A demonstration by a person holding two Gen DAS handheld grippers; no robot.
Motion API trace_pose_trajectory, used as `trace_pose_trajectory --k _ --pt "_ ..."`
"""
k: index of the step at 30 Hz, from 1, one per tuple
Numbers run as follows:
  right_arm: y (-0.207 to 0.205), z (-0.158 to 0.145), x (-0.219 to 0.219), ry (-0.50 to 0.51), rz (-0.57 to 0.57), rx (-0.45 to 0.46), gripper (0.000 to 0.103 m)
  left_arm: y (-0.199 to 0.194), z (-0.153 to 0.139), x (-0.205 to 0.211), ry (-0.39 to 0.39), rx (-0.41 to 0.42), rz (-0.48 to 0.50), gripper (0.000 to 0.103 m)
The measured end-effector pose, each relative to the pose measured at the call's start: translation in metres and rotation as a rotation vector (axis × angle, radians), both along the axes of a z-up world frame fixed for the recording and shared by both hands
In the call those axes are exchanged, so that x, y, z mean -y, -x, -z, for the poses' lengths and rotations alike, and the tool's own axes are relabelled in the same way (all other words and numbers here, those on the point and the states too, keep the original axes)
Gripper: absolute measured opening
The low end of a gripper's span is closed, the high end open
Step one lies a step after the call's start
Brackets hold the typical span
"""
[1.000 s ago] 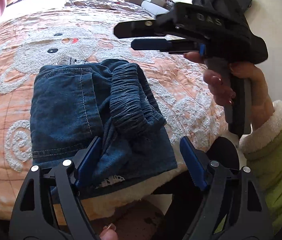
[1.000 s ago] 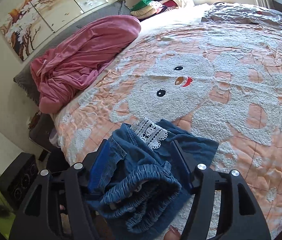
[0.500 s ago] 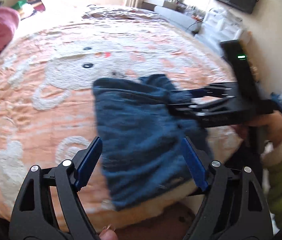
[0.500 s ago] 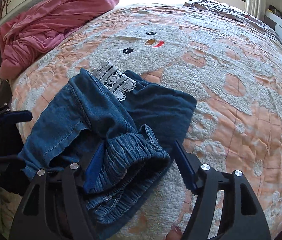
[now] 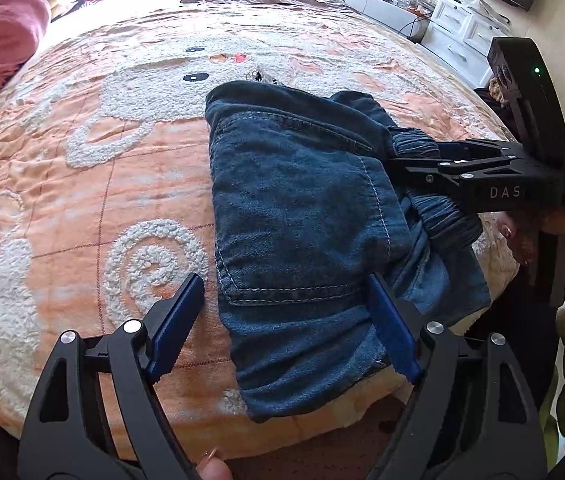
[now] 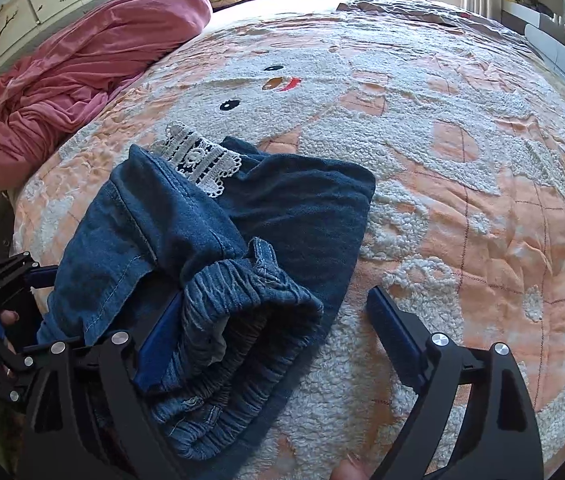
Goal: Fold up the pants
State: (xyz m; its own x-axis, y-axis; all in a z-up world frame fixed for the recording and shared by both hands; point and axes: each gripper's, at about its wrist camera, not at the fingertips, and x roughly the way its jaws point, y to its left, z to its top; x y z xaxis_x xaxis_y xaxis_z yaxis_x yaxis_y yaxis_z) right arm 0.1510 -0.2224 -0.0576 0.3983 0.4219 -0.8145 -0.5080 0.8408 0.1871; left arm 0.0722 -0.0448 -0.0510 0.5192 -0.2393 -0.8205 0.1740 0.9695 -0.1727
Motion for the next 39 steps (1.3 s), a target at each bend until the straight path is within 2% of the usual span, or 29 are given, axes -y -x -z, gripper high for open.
trace_pose_trajectory --k 5,13,20,27,31,34,37,39 --pt "0.003 -0.01 -0.001 0.002 0.016 0.018 0.089 0.003 -0.003 -0.001 0.011 0.009 -0.011 0.075" --pt "0.024 -0.047 0.016 -0.088 0.06 0.087 0.093 0.011 -0.019 0.0 0.005 0.049 -0.014 0.077" --pt "0.04 -0.06 0.03 -0.138 0.092 0.11 0.094 0.017 -0.032 -0.001 0.015 0.075 -0.014 0.085" --pt "0.047 -0.065 0.035 -0.122 0.118 0.13 0.094 0.02 -0.042 -0.009 0.024 0.091 -0.026 0.093" --pt "0.058 -0.069 0.037 -0.152 0.096 0.123 0.094 0.009 -0.051 -0.027 0.049 0.097 -0.071 0.093" --pt "0.074 -0.068 0.035 -0.182 0.071 0.113 0.094 -0.003 -0.058 -0.041 0.099 0.09 -0.088 0.093" --pt "0.092 -0.065 0.03 -0.194 0.036 0.108 0.094 -0.017 -0.067 -0.043 0.125 0.091 -0.071 0.093" --pt "0.106 -0.064 0.023 -0.199 -0.007 0.11 0.094 -0.025 -0.072 -0.037 0.129 0.096 -0.038 0.088"
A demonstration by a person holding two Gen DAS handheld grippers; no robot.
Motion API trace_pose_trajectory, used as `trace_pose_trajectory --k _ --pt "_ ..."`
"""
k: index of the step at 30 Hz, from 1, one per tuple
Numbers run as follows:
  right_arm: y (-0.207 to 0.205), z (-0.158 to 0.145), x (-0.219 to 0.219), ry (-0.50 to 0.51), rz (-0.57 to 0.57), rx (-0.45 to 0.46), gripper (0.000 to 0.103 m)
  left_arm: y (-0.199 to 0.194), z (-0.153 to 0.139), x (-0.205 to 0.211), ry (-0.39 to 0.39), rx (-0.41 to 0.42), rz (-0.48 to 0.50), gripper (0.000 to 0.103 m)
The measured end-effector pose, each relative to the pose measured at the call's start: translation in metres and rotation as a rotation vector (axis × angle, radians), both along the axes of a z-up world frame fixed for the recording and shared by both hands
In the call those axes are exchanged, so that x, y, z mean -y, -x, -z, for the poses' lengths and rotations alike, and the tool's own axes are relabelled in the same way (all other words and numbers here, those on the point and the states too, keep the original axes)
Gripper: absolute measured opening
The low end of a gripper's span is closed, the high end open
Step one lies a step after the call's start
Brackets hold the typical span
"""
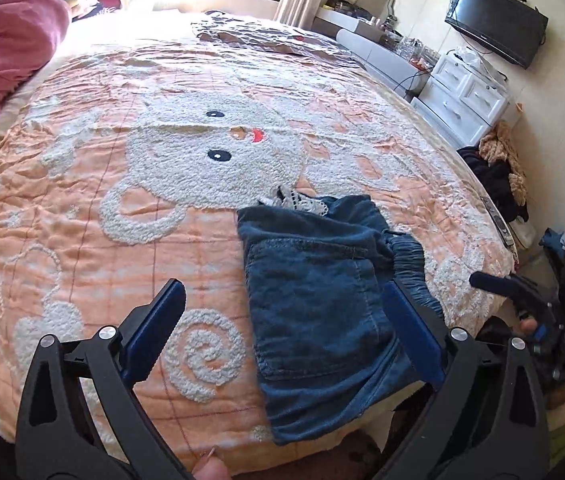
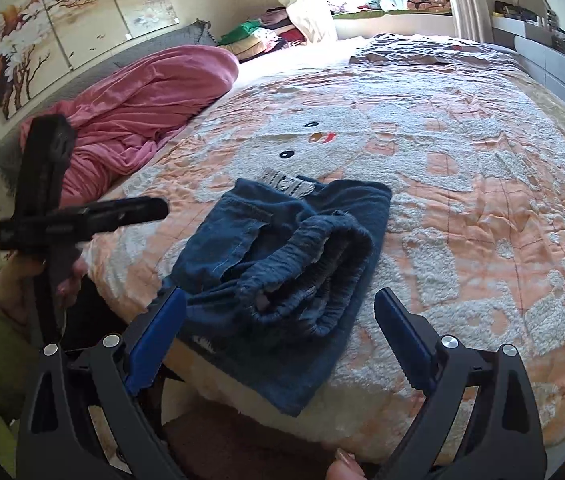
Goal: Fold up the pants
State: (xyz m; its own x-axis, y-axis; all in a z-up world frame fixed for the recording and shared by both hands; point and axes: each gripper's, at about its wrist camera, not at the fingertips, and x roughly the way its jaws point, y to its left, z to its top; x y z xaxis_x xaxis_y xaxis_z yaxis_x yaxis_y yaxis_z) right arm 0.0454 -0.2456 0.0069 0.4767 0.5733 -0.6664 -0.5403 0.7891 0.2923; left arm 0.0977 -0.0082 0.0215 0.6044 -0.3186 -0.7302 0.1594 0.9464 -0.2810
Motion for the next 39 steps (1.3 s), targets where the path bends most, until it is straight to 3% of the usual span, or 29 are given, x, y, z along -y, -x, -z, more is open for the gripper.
trace_pose_trajectory --k 3,4,6,8,12,20,21,24,26,39 --pt "0.023 -0.001 -0.016 0.012 -0.087 0.034 0.094 -0.017 0.0 0.015 0.043 -0.035 0.095 0.078" --pt "0.029 -0.001 -0.022 0.02 -0.116 0.046 0.093 -0.023 0.002 0.02 0.04 -0.052 0.116 0.069" --pt "0.039 0.0 -0.039 0.036 -0.192 0.067 0.083 -0.036 0.012 0.032 0.029 -0.088 0.177 0.057" --pt "0.048 0.004 -0.057 0.091 -0.256 0.101 0.075 -0.051 0.028 0.04 0.012 -0.146 0.213 0.052" --pt "0.059 0.016 -0.091 0.215 -0.335 0.202 0.062 -0.072 0.056 0.041 -0.068 -0.207 0.196 0.052" --pt "0.06 0.028 -0.144 0.458 -0.472 0.459 0.058 -0.072 0.063 0.025 -0.032 -0.206 0.203 0.052" --pt "0.058 0.032 -0.148 0.488 -0.48 0.471 0.044 -0.072 0.063 0.026 -0.031 -0.207 0.204 0.052" --pt "0.047 0.045 -0.152 0.514 -0.509 0.396 0.019 -0.075 0.065 0.026 -0.033 -0.213 0.207 0.052" --pt "0.048 0.05 -0.149 0.496 -0.518 0.361 0.014 -0.076 0.066 0.026 -0.028 -0.215 0.208 0.052" --pt "0.046 0.068 -0.11 0.306 -0.395 0.213 0.015 -0.079 0.068 0.028 -0.032 -0.209 0.206 0.053"
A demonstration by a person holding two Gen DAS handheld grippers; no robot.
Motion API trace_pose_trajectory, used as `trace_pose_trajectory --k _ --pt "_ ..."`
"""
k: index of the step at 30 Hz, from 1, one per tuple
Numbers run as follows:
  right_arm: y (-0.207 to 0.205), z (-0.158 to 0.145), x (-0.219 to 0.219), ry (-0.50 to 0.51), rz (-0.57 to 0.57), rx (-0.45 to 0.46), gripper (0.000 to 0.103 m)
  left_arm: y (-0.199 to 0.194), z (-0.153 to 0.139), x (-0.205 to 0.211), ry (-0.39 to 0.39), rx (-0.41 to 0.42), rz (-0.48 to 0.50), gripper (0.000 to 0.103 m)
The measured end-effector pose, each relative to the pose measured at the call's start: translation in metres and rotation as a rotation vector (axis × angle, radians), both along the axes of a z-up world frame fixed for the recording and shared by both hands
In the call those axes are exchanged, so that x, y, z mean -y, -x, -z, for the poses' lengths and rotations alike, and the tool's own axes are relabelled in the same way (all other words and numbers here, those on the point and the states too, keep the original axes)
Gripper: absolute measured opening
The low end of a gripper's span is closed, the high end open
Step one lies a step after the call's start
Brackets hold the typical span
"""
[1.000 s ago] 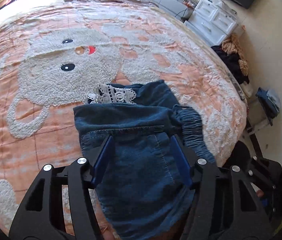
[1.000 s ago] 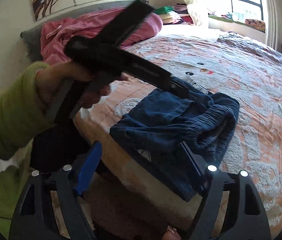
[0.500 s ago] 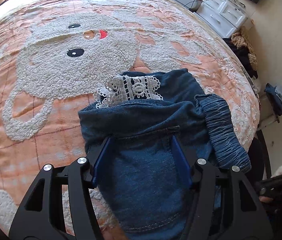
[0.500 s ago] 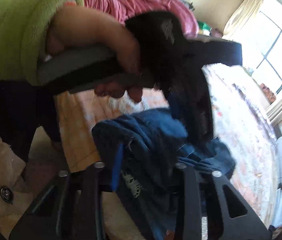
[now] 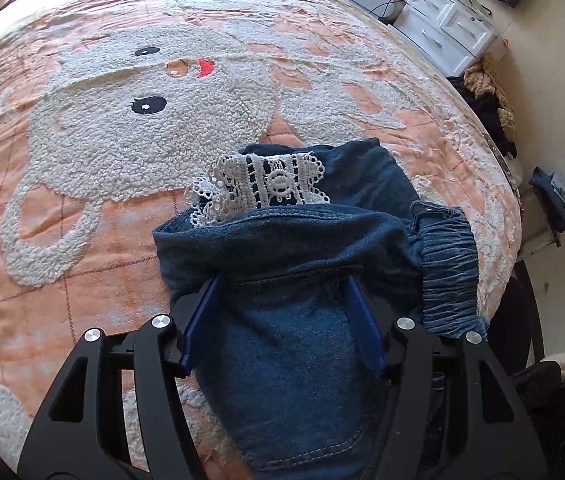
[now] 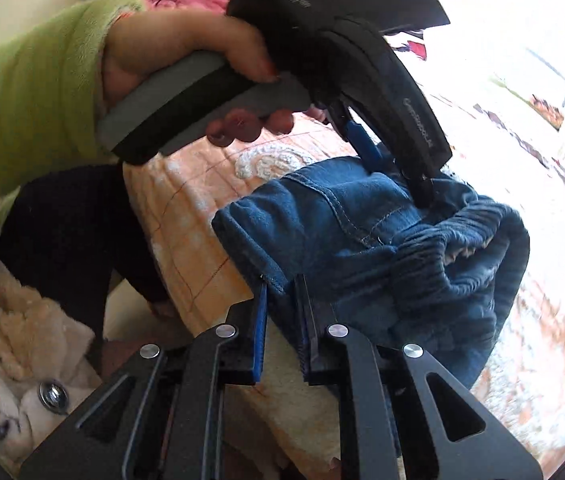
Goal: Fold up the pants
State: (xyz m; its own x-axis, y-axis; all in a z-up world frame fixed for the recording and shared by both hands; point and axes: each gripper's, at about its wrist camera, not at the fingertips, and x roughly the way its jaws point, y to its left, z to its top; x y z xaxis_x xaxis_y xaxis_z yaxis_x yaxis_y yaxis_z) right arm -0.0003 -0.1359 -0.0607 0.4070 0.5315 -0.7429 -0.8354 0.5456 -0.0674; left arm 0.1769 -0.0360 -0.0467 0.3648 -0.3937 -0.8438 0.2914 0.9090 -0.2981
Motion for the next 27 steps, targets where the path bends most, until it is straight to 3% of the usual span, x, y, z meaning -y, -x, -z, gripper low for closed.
trace_pose_trajectory --k 4,8,11,15,19,27 --pt "0.0 -0.019 0.013 -0.093 0.067 -0.058 0.016 0.002 -0.002 0.003 -0.013 0.014 -0.002 0.054" --pt "0.001 -0.048 0.033 -0.242 0.102 -0.095 0.038 0.004 -0.005 0.007 -0.028 0.029 0.004 0.059" --pt "0.002 -0.061 0.04 -0.29 0.129 -0.091 0.042 0.003 -0.003 0.009 -0.031 0.031 0.004 0.061" --pt "-0.007 -0.056 0.037 -0.225 0.212 -0.083 0.042 0.004 -0.002 0.012 -0.046 0.04 0.006 0.063" --pt "-0.023 -0.035 0.037 -0.127 0.314 -0.158 0.042 0.004 -0.001 0.014 -0.055 0.048 0.014 0.064" --pt "-0.031 -0.027 0.043 -0.158 0.344 -0.23 0.042 0.006 -0.001 0.016 -0.064 0.054 0.021 0.068"
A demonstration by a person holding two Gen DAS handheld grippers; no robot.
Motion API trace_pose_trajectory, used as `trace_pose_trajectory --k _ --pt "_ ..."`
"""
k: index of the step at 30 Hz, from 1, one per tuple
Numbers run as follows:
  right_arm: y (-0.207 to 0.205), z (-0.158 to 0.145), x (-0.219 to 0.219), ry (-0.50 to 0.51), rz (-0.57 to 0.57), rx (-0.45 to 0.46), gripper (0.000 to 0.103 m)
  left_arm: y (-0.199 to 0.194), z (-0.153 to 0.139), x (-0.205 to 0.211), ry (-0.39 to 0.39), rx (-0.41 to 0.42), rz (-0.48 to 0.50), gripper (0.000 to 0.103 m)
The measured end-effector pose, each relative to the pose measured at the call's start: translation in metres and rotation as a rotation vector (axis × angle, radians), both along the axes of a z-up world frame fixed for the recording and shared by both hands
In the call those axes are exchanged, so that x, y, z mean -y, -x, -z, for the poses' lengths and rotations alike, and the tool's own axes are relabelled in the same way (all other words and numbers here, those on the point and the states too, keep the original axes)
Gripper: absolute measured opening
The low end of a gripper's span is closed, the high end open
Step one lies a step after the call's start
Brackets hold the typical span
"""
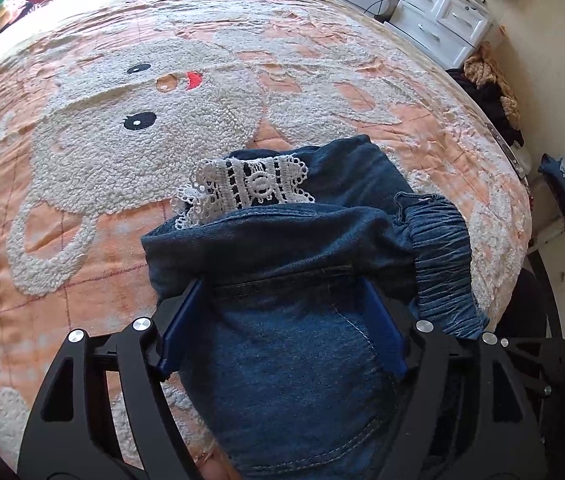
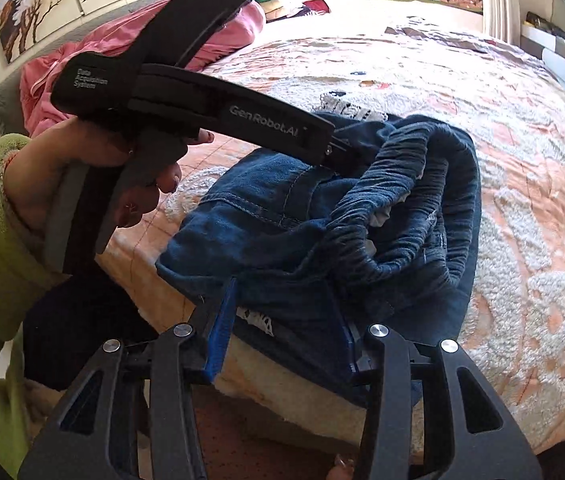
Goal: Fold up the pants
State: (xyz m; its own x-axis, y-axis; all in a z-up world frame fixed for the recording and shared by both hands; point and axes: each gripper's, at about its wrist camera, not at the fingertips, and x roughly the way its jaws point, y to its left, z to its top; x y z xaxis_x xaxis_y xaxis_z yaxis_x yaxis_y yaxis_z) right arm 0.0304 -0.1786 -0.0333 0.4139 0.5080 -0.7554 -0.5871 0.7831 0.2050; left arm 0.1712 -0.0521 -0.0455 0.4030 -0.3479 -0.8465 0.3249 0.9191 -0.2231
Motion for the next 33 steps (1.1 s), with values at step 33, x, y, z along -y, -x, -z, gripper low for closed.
trace_pose_trajectory --k 33 --pt "0.015 -0.057 0.075 -0.115 0.184 0.146 0.081 0.041 -0.049 -0.008 0.016 0.118 -0.055 0.093"
